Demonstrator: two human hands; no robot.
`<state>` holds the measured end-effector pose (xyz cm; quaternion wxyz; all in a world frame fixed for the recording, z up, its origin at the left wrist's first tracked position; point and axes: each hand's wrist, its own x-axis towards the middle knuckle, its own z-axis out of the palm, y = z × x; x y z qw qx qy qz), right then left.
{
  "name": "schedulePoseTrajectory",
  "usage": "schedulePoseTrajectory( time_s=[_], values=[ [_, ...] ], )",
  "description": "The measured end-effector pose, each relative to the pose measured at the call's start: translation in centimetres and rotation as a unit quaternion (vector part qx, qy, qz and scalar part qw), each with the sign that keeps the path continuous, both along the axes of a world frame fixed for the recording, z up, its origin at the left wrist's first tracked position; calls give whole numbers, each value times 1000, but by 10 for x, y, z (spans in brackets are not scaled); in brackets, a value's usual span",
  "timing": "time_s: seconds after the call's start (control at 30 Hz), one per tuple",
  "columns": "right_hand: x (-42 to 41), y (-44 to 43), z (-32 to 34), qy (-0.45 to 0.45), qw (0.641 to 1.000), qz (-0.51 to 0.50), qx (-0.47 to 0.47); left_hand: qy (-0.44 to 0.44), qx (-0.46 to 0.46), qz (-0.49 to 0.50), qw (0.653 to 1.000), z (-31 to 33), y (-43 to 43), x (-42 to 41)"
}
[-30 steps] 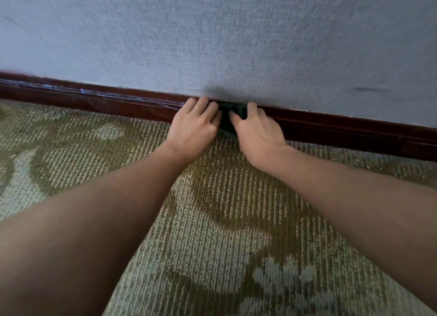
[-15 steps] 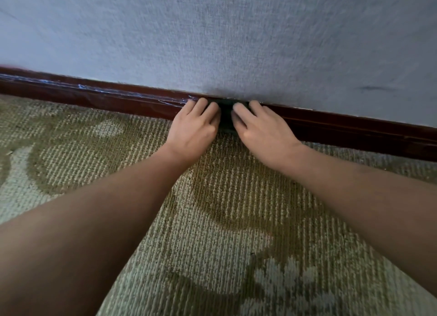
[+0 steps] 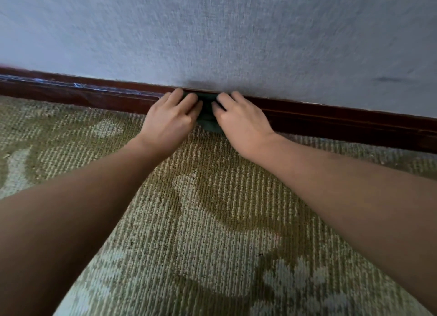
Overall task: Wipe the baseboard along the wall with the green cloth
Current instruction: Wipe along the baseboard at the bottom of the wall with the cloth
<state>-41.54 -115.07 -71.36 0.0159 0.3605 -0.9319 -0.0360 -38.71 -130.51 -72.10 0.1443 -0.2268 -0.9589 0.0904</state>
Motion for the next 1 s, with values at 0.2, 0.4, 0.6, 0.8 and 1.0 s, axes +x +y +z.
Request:
schedulePoseTrajectory(
  time_s=[0.2,0.4,0.6,0.8,1.0],
  values=[
    [0,3,-1,19,999,27,24,-19,0,21,1000,-2,5,-1],
    [3,22,4,8,999,11,34,21,-7,-1,1000,-8,24,-2],
    [7,15,14,-69,996,-62,-3,-14,-36,-9,999,0,25,-1],
    [15,18,16,-13,999,-22,43,-5,-68,-33,997,10,28,5],
    [14,21,19,17,998,-33,59,17,-57,-39,997,17,29,1]
  ],
)
